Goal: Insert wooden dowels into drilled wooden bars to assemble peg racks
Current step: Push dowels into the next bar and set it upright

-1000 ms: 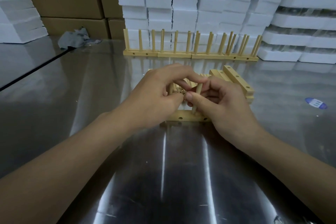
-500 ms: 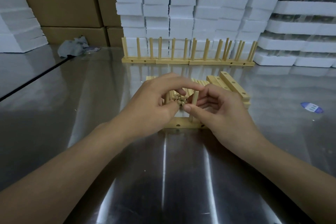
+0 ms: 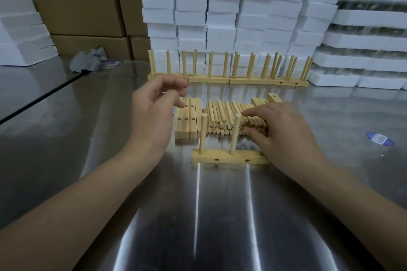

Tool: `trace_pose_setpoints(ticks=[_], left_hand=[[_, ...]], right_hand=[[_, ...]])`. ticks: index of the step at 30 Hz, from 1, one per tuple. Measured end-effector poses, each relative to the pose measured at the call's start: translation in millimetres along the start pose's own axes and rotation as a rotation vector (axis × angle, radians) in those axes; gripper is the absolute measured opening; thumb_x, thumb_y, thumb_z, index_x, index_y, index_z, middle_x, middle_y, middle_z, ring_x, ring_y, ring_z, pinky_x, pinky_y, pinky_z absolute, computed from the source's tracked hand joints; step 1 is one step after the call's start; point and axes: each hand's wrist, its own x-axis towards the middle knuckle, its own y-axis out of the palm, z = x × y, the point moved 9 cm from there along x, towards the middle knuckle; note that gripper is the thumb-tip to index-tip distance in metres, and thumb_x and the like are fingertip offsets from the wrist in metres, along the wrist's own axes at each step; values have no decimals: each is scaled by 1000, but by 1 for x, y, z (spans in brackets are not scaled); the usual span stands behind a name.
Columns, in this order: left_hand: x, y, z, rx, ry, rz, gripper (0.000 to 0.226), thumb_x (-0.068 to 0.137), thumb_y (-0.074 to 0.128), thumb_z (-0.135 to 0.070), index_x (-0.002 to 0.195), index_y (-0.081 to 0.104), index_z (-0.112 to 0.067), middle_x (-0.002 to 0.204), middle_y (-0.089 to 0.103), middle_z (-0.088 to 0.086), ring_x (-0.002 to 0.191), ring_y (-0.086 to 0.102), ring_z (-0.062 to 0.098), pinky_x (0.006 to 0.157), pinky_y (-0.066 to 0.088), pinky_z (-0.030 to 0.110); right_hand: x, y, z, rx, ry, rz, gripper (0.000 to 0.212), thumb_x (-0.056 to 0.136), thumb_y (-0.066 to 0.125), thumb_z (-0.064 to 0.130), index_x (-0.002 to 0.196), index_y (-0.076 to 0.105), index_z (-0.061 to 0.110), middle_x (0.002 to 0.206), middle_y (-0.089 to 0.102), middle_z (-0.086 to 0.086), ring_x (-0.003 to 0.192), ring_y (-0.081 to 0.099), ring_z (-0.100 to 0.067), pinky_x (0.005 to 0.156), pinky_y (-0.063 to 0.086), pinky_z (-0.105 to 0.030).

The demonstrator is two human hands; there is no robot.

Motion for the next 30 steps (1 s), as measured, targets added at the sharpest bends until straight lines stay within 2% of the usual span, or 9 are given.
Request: trace_pose_setpoints(ticks=[4, 10, 12, 14, 16, 18, 22, 25, 30], left_hand=[[-1, -1, 4, 25, -11, -8, 32, 90, 52, 12, 95, 75, -10, 90, 70, -2, 80, 64, -1, 70, 49, 11], [-3, 0, 4, 36, -20, -8, 31, 90, 53, 10, 96, 76, -11, 91, 71, 1, 80, 65, 3, 68, 49, 12], [-4, 0, 4, 41, -39, 0, 31, 91, 55, 8, 96, 76, -14, 92, 72, -1, 81, 65, 4, 68, 50, 14], [-4, 2, 5, 62, -68, 38, 27, 96, 59, 0, 100, 78, -20, 95, 74, -4, 84, 67, 5, 70, 51, 18], [-4, 9, 6, 80, -106, 128, 21, 102, 64, -15, 108, 78, -29, 102, 76, -7, 90, 69, 7, 76, 51, 24], [-7, 19, 6, 60, -146, 235, 19, 102, 66, -28, 116, 78, -34, 106, 78, -8, 96, 72, 8, 81, 51, 30], [-12, 30, 2, -9, -143, 329, 32, 88, 76, -35, 118, 80, -26, 108, 81, -4, 96, 74, 7, 77, 55, 19], [-10, 30, 0, -86, -121, 312, 31, 81, 81, -27, 111, 82, -16, 103, 82, 0, 91, 75, 5, 73, 54, 12], [-7, 28, -2, -99, -96, 316, 28, 84, 82, -13, 112, 81, -13, 104, 82, 2, 93, 76, 6, 73, 54, 12]], right_hand=[[4, 8, 6, -85, -12, 31, 35, 94, 75, 40, 129, 71, 38, 126, 71, 11, 126, 56, -18, 108, 43, -43], [-1, -9, 10, -103, -13, -110, 13, 98, 72, 33, 110, 75, 35, 100, 74, 15, 99, 64, -12, 92, 44, -35], [-3, -27, 2, 79, 53, -243, 11, 99, 70, 30, 108, 76, 32, 96, 74, 18, 92, 67, -4, 88, 50, -27], [-5, -41, -13, 484, 128, -336, 10, 96, 75, 24, 104, 78, 29, 92, 76, 17, 92, 71, -1, 82, 54, -15], [-7, -44, -20, 867, 153, -328, 11, 94, 79, 18, 103, 80, 25, 97, 79, 10, 97, 74, -6, 87, 58, -18], [-11, -41, -22, 1038, 160, -285, 14, 92, 80, 17, 103, 81, 25, 102, 80, 4, 101, 76, -12, 91, 59, -22], [-14, -35, -24, 1107, 180, -262, 16, 88, 82, 15, 100, 82, 27, 103, 81, 1, 103, 77, -16, 91, 60, -25], [-13, -34, -21, 1103, 164, -256, 16, 86, 83, 14, 100, 82, 23, 102, 81, 0, 101, 77, -17, 92, 60, -26], [-14, -37, -13, 1129, 126, -253, 23, 85, 84, 10, 97, 81, 29, 106, 80, -1, 105, 76, -18, 91, 60, -25]])
